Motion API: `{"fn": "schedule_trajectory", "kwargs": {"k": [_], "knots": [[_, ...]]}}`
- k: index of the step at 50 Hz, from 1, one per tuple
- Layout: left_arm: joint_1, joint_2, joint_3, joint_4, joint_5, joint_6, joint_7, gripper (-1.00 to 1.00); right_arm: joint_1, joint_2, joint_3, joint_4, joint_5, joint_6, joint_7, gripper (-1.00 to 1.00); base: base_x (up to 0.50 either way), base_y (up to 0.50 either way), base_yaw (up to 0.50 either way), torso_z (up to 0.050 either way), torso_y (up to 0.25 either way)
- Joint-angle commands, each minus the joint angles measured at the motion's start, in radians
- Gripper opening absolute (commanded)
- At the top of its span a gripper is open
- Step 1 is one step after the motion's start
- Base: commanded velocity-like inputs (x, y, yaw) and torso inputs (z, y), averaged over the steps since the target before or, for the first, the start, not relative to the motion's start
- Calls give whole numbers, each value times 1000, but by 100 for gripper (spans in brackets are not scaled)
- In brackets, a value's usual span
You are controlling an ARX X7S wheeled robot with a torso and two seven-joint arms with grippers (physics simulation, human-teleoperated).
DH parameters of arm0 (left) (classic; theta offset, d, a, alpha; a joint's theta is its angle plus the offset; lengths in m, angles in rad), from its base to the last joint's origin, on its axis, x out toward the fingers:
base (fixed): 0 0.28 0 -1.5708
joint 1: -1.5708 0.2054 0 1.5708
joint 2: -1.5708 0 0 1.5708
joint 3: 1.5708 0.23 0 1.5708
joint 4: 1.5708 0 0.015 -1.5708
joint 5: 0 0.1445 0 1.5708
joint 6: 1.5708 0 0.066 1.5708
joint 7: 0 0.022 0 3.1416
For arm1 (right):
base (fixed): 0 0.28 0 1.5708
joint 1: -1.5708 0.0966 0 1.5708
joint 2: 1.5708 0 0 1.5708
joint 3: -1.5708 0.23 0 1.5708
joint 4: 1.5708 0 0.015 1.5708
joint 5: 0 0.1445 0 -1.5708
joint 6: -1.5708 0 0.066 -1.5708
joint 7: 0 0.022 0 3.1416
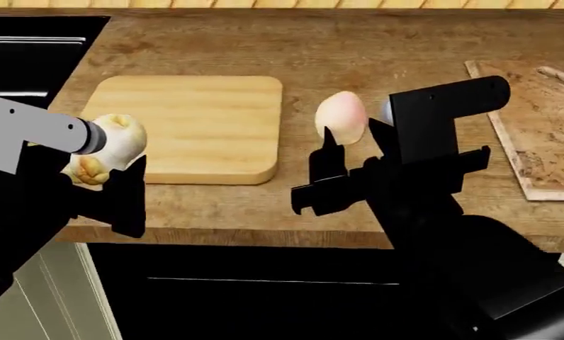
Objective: Place the apricot and the ginger on separate cutting boards.
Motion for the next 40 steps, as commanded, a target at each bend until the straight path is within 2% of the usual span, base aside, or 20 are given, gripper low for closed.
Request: {"fn": "schedule_trajectory", "kwargs": {"k": [1, 25, 40], "knots": [[8, 2, -28, 23, -29, -13, 19, -100, -7, -13, 26, -17, -18, 21, -35, -100, 144, -375, 0, 0, 0], [-22, -9, -36, -3, -31, 2, 26, -100, -2, -7, 15, -30, -17, 36, -24, -100, 147, -465, 0, 0, 0], [-32, -22, -43, -1, -41, -2, 28, -100, 2, 5, 20, -52, -6, 65, 4, -100, 61, -14, 0, 0, 1]]}}
